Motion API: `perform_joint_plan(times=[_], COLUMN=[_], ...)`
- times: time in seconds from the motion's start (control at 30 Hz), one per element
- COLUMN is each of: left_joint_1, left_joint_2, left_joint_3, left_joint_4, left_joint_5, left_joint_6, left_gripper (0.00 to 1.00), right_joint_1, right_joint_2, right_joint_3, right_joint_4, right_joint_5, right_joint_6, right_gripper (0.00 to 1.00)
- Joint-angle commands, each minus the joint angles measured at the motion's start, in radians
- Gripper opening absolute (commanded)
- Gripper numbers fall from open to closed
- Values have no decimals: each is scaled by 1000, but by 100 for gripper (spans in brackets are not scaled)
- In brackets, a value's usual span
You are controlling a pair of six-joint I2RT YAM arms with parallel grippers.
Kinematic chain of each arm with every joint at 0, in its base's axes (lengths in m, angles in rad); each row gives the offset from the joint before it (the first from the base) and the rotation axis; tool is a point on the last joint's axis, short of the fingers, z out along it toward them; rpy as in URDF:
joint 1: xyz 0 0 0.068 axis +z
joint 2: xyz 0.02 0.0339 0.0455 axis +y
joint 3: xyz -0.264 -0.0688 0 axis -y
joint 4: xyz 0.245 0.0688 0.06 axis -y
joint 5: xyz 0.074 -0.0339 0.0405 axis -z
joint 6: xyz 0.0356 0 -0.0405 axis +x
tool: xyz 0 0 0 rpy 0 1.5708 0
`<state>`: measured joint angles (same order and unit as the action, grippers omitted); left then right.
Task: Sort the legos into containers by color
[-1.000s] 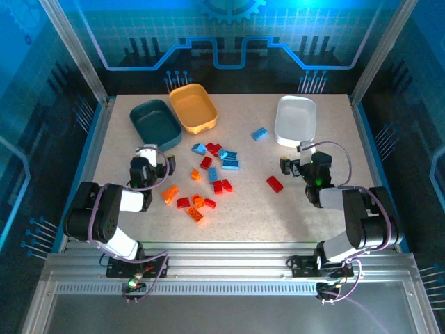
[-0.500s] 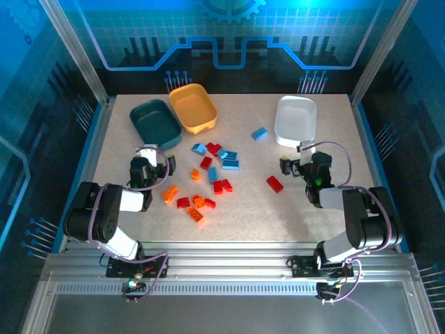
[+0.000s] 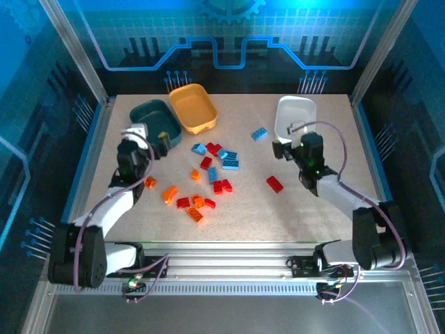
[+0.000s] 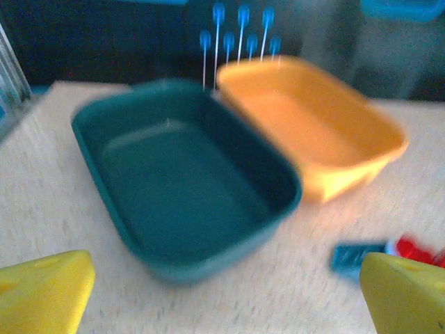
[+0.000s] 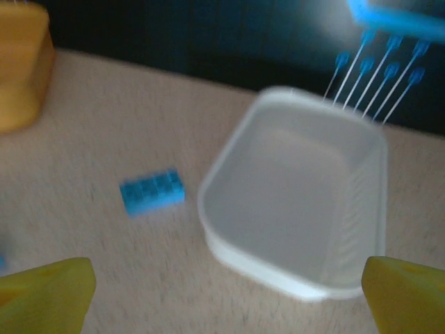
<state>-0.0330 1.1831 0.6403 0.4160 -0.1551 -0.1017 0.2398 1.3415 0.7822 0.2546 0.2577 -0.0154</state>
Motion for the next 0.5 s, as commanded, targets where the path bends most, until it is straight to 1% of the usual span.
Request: perform_joint_plan(times=[0.0, 0.03, 0.07, 0.1, 0.13, 0.17, 0.2, 0.23, 0.3, 0.37, 0.4, 0.43, 0.47], left_joint_1=[-3, 0, 4, 10, 20, 41, 74, 96, 120, 122, 122, 121, 118], left_joint_2=[-32, -26, -15, -2, 10, 27, 48, 73, 147, 226, 272, 310, 357], left_joint_3=[190, 244, 296, 332, 340, 333, 318, 311, 342, 415, 464, 501, 542], left_joint_4=[-370, -463, -545, -596, -611, -584, -522, -474, -454, -489, -525, -545, -573], left_joint_5=[-96, -96, -84, -87, -88, -31, 81, 148, 207, 266, 298, 324, 338], left_joint_6=[-257, -321, -359, -396, -450, -513, -549, -578, -619, -588, -574, -562, -552], left_gripper=[99, 99, 99, 99, 99, 99, 99, 99, 99, 90, 87, 84, 83], right_joint_1=[-11, -42, -93, -147, -195, -241, -274, -295, -316, -318, -322, -328, -349], right_joint_2=[27, 68, 113, 153, 185, 217, 244, 263, 317, 371, 400, 422, 447], right_joint_3=[303, 386, 449, 482, 507, 525, 530, 538, 587, 645, 666, 677, 677], right_joint_4=[-483, -575, -630, -646, -640, -616, -579, -566, -591, -641, -655, -654, -632], right_joint_5=[170, 118, 1, -145, -279, -402, -466, -465, -413, -323, -299, -302, -343], right_joint_6=[179, 230, 278, 314, 332, 359, 391, 420, 439, 428, 428, 437, 455], right_gripper=[100, 100, 100, 100, 100, 100, 100, 100, 100, 100, 100, 100, 100])
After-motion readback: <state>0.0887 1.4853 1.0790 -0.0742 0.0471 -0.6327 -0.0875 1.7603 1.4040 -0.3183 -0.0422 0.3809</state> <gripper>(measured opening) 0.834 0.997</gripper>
